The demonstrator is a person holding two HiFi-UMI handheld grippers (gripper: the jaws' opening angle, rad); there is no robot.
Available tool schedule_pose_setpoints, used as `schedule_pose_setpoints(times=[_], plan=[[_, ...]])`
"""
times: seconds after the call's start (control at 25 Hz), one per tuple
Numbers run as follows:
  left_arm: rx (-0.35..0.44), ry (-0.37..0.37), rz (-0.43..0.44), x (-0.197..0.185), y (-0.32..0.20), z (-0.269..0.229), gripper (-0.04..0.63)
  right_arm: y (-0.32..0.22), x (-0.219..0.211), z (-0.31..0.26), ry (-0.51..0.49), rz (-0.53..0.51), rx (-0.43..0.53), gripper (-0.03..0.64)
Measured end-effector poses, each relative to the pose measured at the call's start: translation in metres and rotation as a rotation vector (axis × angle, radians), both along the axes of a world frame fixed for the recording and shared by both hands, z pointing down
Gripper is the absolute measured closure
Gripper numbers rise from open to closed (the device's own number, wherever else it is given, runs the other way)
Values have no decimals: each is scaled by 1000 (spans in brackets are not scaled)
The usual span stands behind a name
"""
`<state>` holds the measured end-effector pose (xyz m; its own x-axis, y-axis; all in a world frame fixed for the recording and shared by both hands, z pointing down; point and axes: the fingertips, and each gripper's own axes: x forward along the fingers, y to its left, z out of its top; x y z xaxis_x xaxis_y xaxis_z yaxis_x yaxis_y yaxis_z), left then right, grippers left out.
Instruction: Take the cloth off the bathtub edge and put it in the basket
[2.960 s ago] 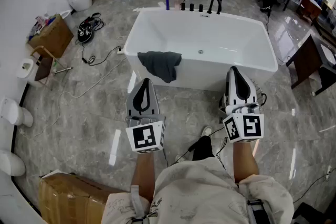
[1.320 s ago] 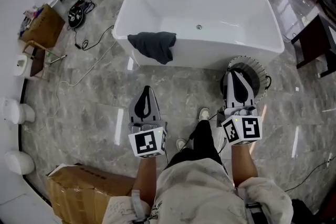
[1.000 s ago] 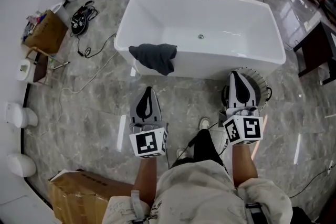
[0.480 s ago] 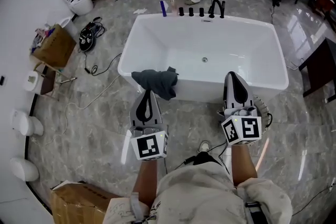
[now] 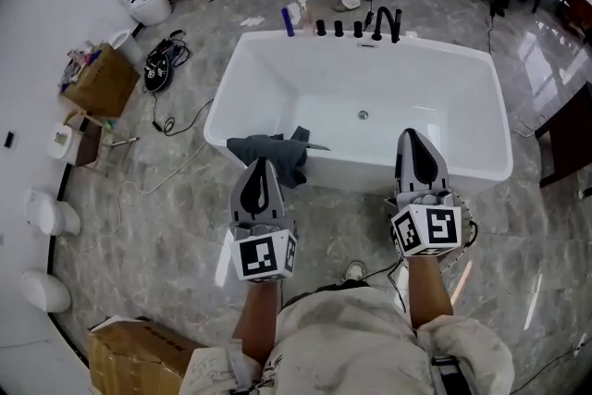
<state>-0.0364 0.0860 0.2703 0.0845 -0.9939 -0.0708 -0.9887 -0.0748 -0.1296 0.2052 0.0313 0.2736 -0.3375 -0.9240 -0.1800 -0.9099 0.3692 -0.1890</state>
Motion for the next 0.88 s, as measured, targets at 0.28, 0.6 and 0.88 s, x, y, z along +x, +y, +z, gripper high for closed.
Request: schedule_pose_setpoints(times=[0.28, 0.6, 0.88], plan=[[-30, -27, -28, -8, -16, 9, 591, -33, -13, 24, -29, -35, -57, 627], [-29, 12, -63, -63, -34, 21, 591, -56, -70, 32, 16, -72, -69, 627], [1, 58, -71, -146, -57, 17, 591, -77, -153, 9, 81, -87, -33, 627]])
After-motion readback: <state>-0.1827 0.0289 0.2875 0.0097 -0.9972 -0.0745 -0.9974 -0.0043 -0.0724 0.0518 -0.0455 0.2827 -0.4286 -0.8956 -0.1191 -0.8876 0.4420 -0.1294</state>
